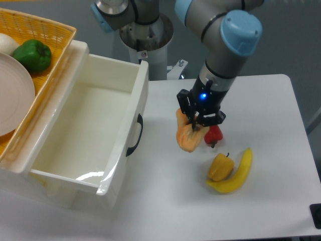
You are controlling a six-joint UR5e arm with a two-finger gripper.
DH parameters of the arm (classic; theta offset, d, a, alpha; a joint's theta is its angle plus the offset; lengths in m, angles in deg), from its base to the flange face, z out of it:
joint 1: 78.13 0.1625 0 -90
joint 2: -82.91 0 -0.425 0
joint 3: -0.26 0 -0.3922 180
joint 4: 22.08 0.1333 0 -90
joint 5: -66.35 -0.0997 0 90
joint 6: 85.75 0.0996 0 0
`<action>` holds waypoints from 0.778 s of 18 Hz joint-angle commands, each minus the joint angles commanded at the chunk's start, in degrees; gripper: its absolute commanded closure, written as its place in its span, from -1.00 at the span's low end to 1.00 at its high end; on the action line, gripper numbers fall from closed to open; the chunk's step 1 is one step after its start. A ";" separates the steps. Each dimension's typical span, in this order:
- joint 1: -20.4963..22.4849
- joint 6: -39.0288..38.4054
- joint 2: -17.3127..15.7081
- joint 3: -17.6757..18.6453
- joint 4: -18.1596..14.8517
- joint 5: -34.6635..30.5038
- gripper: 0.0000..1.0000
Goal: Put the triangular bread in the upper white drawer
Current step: 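Carry the held bread over the open white drawer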
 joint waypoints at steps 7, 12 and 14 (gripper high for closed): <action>-2.20 -14.07 -4.04 0.09 -0.35 5.80 0.93; -5.01 -15.40 -4.84 0.44 -1.41 5.98 0.92; -6.50 -15.14 -5.89 0.96 -1.50 5.80 0.92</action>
